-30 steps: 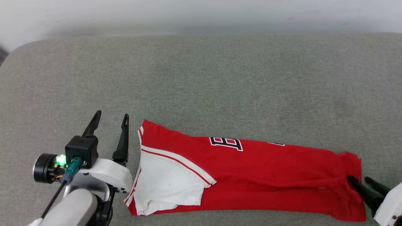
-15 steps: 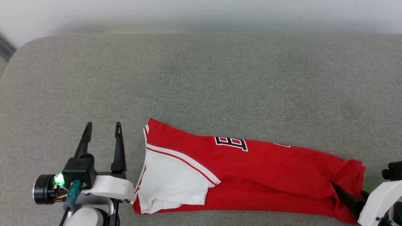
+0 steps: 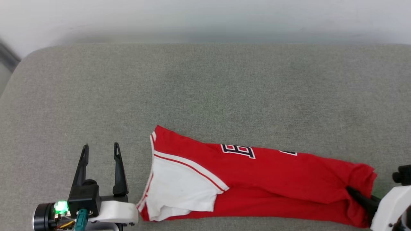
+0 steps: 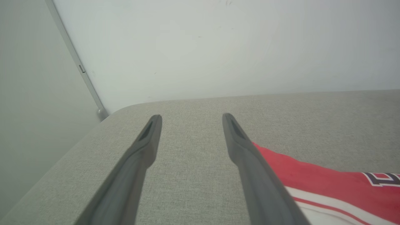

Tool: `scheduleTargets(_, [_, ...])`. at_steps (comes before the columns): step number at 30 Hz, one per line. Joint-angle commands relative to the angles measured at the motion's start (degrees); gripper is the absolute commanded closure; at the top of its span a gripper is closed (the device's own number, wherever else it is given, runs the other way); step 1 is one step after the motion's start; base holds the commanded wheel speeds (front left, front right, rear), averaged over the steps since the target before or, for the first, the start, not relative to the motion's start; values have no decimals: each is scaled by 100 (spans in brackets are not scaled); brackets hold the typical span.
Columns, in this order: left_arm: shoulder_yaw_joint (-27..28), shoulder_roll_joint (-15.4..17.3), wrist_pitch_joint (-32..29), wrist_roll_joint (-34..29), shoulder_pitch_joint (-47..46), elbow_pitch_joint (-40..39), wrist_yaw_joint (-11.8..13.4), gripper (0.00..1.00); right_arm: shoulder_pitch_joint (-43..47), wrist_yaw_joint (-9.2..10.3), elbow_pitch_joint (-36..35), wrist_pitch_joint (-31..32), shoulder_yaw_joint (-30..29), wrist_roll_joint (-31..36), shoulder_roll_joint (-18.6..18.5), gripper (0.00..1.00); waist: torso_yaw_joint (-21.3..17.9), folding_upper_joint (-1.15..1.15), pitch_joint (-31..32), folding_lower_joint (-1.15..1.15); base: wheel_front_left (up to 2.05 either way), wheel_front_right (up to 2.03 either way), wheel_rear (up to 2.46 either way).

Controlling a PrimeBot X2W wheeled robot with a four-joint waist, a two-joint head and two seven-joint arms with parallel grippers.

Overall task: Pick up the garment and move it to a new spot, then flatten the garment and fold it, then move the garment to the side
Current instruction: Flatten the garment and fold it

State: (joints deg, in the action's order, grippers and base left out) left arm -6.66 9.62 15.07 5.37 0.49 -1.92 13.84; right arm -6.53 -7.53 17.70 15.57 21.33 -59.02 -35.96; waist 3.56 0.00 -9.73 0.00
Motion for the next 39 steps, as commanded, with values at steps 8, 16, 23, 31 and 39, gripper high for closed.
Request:
scheduleTargets(8, [140, -175, 14, -382, 373, -119, -167, 0, 222, 7, 10, 146, -533, -87, -727, 100, -46, 0, 286, 0, 0, 0, 0])
scheduleTargets(16, [114, -224, 14, -468, 530, -122, -221, 0, 347, 5, -349, 995, -753, 38, -1165, 100, -51, 0, 411, 0, 0, 0, 0])
scheduleTargets(23, [113, -229, 14, -497, 475, -101, -301, 0, 341, 5, -1832, 1716, -627, 49, -816, 100, 5, 0, 407, 0, 0, 0, 0])
scheduleTargets(31, [102, -250, 13, -496, 274, -79, -399, 0, -586, 4, -2676, 2354, 189, 785, -7, 100, 23, 0, 186, 0, 0, 0, 0])
scheduleTargets(39, [88, -293, 13, -508, 32, -63, -453, 0, -1976, 4, -2039, 2637, 1539, 1291, 799, 100, 35, 0, -128, 0, 0, 0, 0])
